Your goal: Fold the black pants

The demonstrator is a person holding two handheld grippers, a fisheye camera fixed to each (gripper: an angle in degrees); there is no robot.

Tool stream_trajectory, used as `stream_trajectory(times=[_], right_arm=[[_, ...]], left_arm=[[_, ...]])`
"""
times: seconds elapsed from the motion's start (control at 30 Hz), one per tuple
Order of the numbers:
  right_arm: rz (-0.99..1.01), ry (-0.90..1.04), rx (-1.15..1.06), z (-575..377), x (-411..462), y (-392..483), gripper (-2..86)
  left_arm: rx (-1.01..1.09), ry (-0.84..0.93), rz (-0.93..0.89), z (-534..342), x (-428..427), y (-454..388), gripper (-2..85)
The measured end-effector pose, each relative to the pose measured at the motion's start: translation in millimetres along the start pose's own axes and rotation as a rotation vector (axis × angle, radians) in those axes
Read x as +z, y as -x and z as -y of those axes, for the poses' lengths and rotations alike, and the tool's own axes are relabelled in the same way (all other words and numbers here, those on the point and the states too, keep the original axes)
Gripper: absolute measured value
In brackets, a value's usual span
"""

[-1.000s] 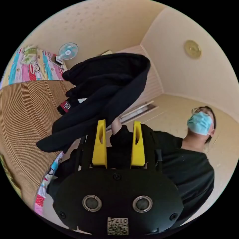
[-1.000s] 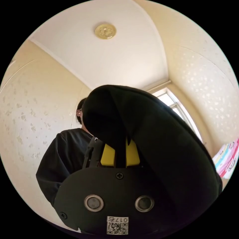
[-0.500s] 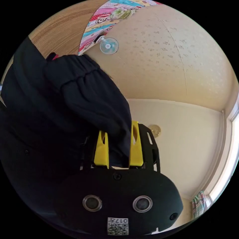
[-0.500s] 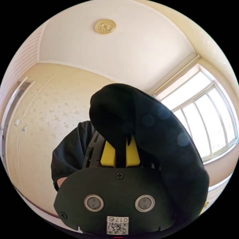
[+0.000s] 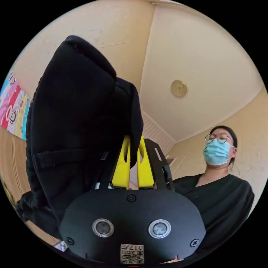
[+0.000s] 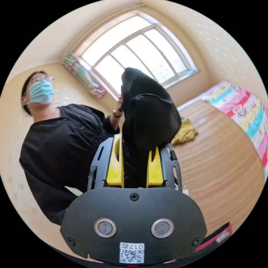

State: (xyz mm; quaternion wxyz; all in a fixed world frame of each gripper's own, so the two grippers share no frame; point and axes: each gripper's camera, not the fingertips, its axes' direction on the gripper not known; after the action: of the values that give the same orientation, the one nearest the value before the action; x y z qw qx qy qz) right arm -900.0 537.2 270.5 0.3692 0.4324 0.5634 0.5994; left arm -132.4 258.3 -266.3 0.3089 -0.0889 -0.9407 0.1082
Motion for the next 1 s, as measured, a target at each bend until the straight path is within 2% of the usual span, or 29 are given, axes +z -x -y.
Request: stream_trajectory(times=[0.03, 0.1, 0.17, 0.23, 0.27, 0.4, 0.47, 0.53, 0.63, 0.73, 0.77, 0.8, 0.87, 1.0], right_arm=[[-0.1, 0.012, 0.164, -6.2, 10.1, -20.3, 12.5], [-0.244, -0.021, 0.299, -14.9, 22.6, -32.8, 13.2], [-0.29, -0.161, 0.229, -16.5, 32.4, -13.1, 14.0], [-0.334, -0.32, 0.098, -9.7, 49.2, 23.8, 15.7], [-0.365, -0.335, 0.069, -6.6, 56.2, 32.3, 16.3], [-0.638, -0.226, 0.005, 32.7, 133.9, 54.0, 17.6], [-0.721, -0.2, -0.012, 46.7, 163.7, 57.9, 15.3], [-0.813, -0.24, -0.017, 51.2, 175.0, 64.4, 11.2], [-0.803, -0.368, -0.001, 51.4, 151.2, 71.9, 8.7], [-0.823, -0.486, -0.061, 58.9, 113.3, 97.9, 7.9], [-0.822, -0.511, -0.078, 60.5, 105.3, 104.4, 7.9], [-0.802, -0.566, -0.115, 63.2, 88.2, 117.2, 8.0], [-0.734, -0.643, -0.189, 66.4, 61.4, 136.6, 8.0], [-0.512, -0.757, -0.383, 81.3, 12.9, 178.4, 8.1]], left_arm=[[0.074, 0.053, 0.095, -2.9, 18.1, -12.2, 1.7], [0.152, 0.14, 0.255, -14.0, 53.6, -23.3, 1.6], [0.211, 0.284, 0.413, -38.0, 109.2, -19.8, 1.7], [0.196, 0.376, 0.439, -60.7, 147.1, -4.4, 1.9], [0.174, 0.412, 0.431, -78.6, 168.8, 6.7, 2.1], [0.157, 0.537, 0.338, -139.8, 233.9, 22.8, 2.9], [0.226, 0.635, 0.386, -177.5, 270.7, 17.5, 3.7], [0.252, 0.639, 0.405, -191.6, 278.7, 16.0, 4.7], [0.174, 0.597, 0.262, -198.1, 270.7, 27.6, 6.3], [0.125, 0.471, 0.067, -209.2, 242.0, 38.1, 6.5], [0.104, 0.429, 0.056, -215.5, 229.0, 43.3, 6.5], [0.095, 0.41, 0.069, -219.1, 222.1, 45.9, 6.6], [0.104, 0.353, 0.206, -234.7, 195.9, 54.1, 7.0], [0.078, 0.392, 0.483, -254.2, 185.6, 75.3, 10.2]])
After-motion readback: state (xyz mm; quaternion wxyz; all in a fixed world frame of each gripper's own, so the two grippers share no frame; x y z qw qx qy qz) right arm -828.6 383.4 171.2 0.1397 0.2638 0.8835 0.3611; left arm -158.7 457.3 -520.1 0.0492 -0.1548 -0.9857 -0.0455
